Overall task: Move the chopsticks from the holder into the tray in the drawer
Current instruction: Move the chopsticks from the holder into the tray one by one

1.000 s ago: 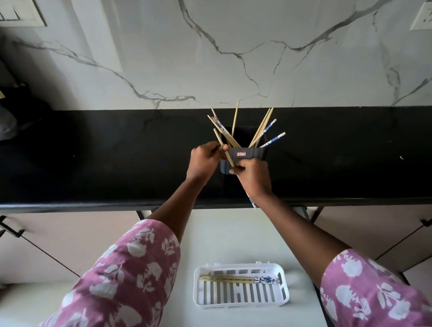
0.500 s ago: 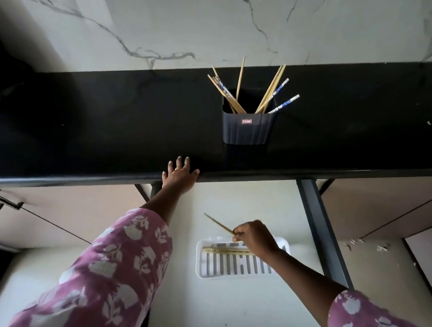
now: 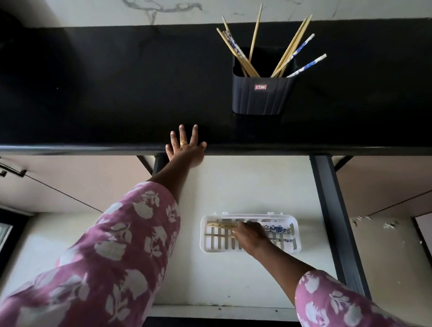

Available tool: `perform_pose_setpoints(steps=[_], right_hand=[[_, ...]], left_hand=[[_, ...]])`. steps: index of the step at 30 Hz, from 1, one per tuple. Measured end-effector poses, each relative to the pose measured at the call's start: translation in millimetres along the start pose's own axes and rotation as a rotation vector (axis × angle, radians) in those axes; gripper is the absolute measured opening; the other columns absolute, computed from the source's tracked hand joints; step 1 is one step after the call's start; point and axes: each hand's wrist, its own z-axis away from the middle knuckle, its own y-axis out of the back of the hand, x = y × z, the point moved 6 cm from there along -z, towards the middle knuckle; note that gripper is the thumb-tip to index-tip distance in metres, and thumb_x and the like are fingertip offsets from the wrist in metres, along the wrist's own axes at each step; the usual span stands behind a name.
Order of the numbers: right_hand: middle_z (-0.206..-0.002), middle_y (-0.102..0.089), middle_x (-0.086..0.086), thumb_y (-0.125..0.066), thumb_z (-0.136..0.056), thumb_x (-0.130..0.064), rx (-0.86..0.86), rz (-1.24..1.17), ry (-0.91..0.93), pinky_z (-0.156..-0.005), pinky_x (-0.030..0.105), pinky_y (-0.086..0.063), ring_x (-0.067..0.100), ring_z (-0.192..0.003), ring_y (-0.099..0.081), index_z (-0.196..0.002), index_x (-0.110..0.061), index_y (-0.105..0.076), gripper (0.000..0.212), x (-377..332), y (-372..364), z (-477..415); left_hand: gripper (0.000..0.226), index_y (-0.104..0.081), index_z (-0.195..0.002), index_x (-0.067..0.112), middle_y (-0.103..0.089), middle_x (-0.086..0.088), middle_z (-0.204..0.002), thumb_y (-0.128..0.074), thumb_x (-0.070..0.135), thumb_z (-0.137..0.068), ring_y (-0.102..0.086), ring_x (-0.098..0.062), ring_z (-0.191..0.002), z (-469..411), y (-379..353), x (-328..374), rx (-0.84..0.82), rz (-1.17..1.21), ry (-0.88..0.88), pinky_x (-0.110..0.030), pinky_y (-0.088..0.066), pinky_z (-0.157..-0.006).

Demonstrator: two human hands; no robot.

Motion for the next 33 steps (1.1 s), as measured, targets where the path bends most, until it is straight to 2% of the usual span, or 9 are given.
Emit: perform_pose_setpoints(steps=[5, 9, 14, 18, 20, 22, 25, 27, 33], right_hand=[[-0.115, -0.066, 0.014, -0.041, -0.092, 0.001, -0.01, 0.101, 0.021, -0.086, 0.038, -0.048, 0.034, -0.113, -0.058, -0.104, -0.005, -0.067, 0.029, -3.3, -3.5, -6.9], [-0.105, -0.069, 0.016, -0.046, -0.083, 0.01, -0.044, 0.123, 0.039, -0.079, 0.035, -0.05, 0.034, -0.107, -0.061, -0.087, -0.01, -0.067, 0.03, -6.0, -2.0, -4.4], [-0.101, -0.069, 0.021, -0.046, -0.076, 0.018, -0.025, 0.192, 0.083, -0.071, 0.035, -0.048, 0.036, -0.102, -0.063, -0.086, -0.002, -0.066, 0.03, -0.3, 6.3, -0.8], [-0.087, -0.07, 0.013, -0.062, -0.067, 0.012, 0.005, 0.262, 0.101, -0.061, 0.03, -0.049, 0.027, -0.089, -0.067, -0.064, -0.009, -0.059, 0.021, 5.0, 25.5, 7.0], [-0.055, -0.065, -0.004, -0.084, -0.041, -0.009, 0.124, 0.291, 0.128, -0.043, 0.014, -0.043, 0.009, -0.056, -0.065, -0.048, -0.022, -0.058, 0.029, 7.2, 45.5, 13.7], [-0.04, -0.054, -0.005, -0.081, -0.025, -0.008, 0.258, 0.244, 0.206, -0.032, 0.01, -0.034, 0.009, -0.038, -0.055, -0.041, -0.017, -0.055, 0.031, 12.5, 66.8, 15.5], [-0.045, -0.056, 0.002, -0.051, -0.052, -0.002, 0.54, 0.2, 0.315, -0.034, 0.015, -0.037, 0.019, -0.04, -0.056, -0.046, -0.012, -0.056, 0.013, 18.1, 115.9, 21.8], [-0.048, -0.057, 0.004, -0.037, -0.055, -0.004, 0.718, 0.213, 0.322, -0.035, 0.018, -0.04, 0.021, -0.043, -0.057, -0.05, -0.01, -0.059, 0.024, 24.5, 151.1, 23.2], [-0.067, -0.071, 0.011, -0.065, -0.06, 0.015, 1.13, -0.011, 0.027, -0.052, 0.027, -0.055, 0.028, -0.061, -0.068, -0.067, -0.005, -0.07, 0.022, 74.5, 261.4, 25.3]], left_hand=[[0.058, 0.01, -0.147, 0.039, 0.022, 0.004, -0.156, -0.022, 0.046, -0.1, 0.021, -0.024, -0.144, 2.9, 3.1, 3.2, -0.053, -0.012, 0.022, -0.047, 0.005, -0.115], [0.057, 0.012, -0.147, 0.039, 0.023, 0.004, -0.156, -0.021, 0.045, -0.1, 0.021, -0.025, -0.144, 5.5, 4.1, 4.0, -0.076, -0.016, 0.027, -0.047, 0.005, -0.116], [0.057, 0.012, -0.147, 0.039, 0.022, 0.004, -0.156, -0.02, 0.045, -0.1, 0.021, -0.025, -0.144, 8.3, 6.2, 4.5, -0.087, -0.017, 0.026, -0.047, 0.005, -0.116], [0.057, 0.012, -0.146, 0.04, 0.023, 0.005, -0.156, -0.02, 0.046, -0.1, 0.021, -0.024, -0.144, 9.6, 6.0, 4.9, -0.09, -0.014, 0.022, -0.047, 0.005, -0.116], [0.057, 0.012, -0.146, 0.04, 0.023, 0.005, -0.156, -0.02, 0.047, -0.1, 0.021, -0.024, -0.144, 9.9, 6.2, 4.0, -0.092, -0.011, 0.025, -0.046, 0.005, -0.116], [0.057, 0.012, -0.146, 0.04, 0.023, 0.005, -0.156, -0.02, 0.047, -0.1, 0.022, -0.023, -0.143, 11.2, 7.1, 4.1, -0.096, -0.004, 0.022, -0.046, 0.006, -0.116], [0.057, 0.011, -0.147, 0.04, 0.022, 0.005, -0.156, -0.02, 0.047, -0.1, 0.021, -0.023, -0.144, 16.4, 9.7, 5.9, -0.095, 0.002, 0.023, -0.045, 0.005, -0.116], [0.056, 0.01, -0.147, 0.04, 0.02, 0.005, -0.157, -0.02, 0.047, -0.1, 0.019, -0.023, -0.144, 19.5, 10.8, 6.6, -0.092, -0.001, 0.029, -0.044, 0.005, -0.117], [0.056, 0.009, -0.148, 0.039, 0.018, 0.005, -0.157, -0.019, 0.047, -0.1, 0.018, -0.023, -0.145, 19.8, 10.6, 6.6, -0.093, -0.001, 0.033, -0.044, 0.004, -0.117]])
